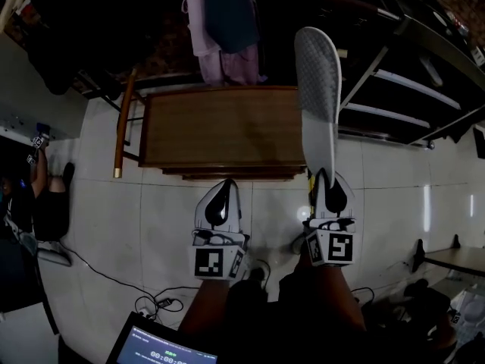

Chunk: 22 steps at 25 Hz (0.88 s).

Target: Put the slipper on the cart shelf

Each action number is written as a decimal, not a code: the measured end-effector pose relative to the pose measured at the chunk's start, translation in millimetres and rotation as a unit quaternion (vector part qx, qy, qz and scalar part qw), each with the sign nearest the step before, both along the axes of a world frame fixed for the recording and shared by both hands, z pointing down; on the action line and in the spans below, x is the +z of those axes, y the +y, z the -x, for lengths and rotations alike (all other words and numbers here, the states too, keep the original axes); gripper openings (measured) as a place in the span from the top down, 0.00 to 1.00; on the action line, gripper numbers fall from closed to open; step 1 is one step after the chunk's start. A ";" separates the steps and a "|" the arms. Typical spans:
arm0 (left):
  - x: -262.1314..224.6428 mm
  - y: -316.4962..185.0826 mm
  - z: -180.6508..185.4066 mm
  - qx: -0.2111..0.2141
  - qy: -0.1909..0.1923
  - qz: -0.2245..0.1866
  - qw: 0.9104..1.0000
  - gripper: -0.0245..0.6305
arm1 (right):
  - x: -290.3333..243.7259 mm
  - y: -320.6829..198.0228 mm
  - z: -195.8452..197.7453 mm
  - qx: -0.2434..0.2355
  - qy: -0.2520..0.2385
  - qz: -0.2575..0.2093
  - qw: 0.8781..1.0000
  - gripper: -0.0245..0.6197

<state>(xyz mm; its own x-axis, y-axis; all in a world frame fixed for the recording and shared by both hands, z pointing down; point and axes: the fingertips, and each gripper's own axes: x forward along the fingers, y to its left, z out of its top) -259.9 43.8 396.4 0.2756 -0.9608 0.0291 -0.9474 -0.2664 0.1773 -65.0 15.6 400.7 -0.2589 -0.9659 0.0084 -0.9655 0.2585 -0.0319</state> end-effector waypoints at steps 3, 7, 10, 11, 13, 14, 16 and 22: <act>-8.3 2.0 -4.4 0.002 -0.009 -0.008 1.000 0.94 | -5.9 7.7 0.8 -0.002 0.018 -0.006 1.000 0.90; -10.7 6.3 -8.6 0.010 -0.025 -0.010 1.000 0.94 | -3.9 16.6 3.9 -0.010 0.010 -0.003 1.000 0.90; -13.4 9.6 -12.8 0.012 -0.026 -0.017 0.999 0.94 | -2.1 20.9 5.3 -0.016 0.014 -0.001 1.000 0.90; -14.5 10.6 -14.6 0.011 -0.025 -0.020 0.999 0.94 | -2.2 21.9 4.9 -0.018 0.017 -0.003 1.000 0.90; -15.3 11.5 -19.7 0.013 -0.032 -0.024 0.999 0.94 | -0.9 23.0 3.1 -0.021 0.018 0.000 1.000 0.90; -16.0 10.9 -22.7 0.014 -0.036 -0.027 0.999 0.94 | 0.6 23.0 1.2 -0.020 0.016 0.004 1.000 0.89; -18.1 8.0 -30.7 0.017 -0.040 -0.035 0.998 0.94 | 7.1 22.0 -9.2 -0.014 0.013 0.013 1.000 0.89; -22.0 -9.7 -81.0 0.034 -0.043 -0.034 0.998 0.94 | 15.1 12.3 -61.6 0.003 0.002 0.032 0.999 0.89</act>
